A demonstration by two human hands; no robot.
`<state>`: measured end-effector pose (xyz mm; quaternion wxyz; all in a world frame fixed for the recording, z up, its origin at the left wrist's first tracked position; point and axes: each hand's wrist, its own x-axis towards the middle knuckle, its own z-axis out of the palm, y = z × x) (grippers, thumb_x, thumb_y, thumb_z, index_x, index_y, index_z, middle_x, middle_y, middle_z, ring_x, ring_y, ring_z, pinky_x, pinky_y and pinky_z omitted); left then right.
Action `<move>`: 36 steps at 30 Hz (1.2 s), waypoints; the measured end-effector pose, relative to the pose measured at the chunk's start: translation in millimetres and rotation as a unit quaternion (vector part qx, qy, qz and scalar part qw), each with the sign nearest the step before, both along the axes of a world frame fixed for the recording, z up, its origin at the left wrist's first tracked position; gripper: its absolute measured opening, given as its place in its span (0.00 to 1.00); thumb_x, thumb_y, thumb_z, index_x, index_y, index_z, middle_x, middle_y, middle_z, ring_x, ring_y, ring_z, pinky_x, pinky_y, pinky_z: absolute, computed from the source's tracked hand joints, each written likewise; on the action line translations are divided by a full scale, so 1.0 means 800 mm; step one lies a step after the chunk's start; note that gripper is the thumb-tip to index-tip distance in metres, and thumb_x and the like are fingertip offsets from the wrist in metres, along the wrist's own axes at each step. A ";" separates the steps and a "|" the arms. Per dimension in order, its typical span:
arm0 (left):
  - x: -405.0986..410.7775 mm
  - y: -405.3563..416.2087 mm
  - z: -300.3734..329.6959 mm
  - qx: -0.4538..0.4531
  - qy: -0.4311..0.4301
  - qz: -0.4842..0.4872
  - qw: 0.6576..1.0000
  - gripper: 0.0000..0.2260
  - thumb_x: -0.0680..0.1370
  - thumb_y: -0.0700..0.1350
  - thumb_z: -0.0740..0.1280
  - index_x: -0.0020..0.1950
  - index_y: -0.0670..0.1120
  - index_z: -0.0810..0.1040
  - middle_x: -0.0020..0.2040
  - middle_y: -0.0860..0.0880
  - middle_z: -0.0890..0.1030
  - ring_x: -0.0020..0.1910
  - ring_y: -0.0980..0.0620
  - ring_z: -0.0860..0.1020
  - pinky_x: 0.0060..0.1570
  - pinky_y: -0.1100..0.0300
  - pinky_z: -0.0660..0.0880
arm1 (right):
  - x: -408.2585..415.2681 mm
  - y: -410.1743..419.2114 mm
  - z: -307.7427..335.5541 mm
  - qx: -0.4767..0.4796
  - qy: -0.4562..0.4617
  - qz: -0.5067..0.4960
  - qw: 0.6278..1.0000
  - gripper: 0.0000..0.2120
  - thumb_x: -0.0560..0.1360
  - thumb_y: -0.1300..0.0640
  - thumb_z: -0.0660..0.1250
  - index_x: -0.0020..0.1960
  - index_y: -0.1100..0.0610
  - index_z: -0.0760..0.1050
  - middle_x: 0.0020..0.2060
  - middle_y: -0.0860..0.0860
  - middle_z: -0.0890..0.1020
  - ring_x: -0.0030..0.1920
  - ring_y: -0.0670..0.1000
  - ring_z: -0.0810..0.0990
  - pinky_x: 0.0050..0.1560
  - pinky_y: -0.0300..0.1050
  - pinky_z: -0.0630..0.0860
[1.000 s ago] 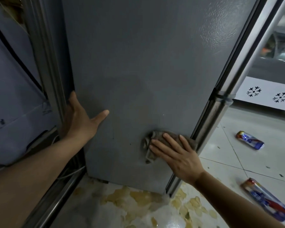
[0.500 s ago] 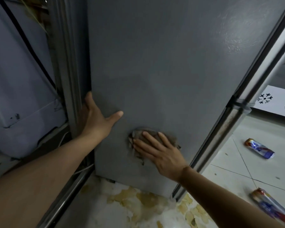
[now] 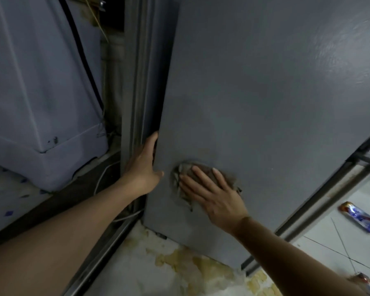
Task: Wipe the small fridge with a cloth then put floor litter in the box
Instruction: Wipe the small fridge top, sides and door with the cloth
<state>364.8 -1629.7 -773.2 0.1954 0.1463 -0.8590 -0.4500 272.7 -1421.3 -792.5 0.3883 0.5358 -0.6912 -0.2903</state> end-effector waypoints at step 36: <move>0.023 -0.062 -0.085 0.112 -0.047 0.032 0.992 0.24 0.74 0.29 0.59 0.65 0.50 0.71 0.55 0.52 0.76 0.54 0.55 0.75 0.52 0.65 0.71 | 0.019 -0.148 -0.029 0.015 -0.027 0.027 0.999 0.21 0.70 0.57 0.55 0.59 0.54 0.78 0.61 0.53 0.78 0.68 0.61 0.70 0.71 0.60 0.41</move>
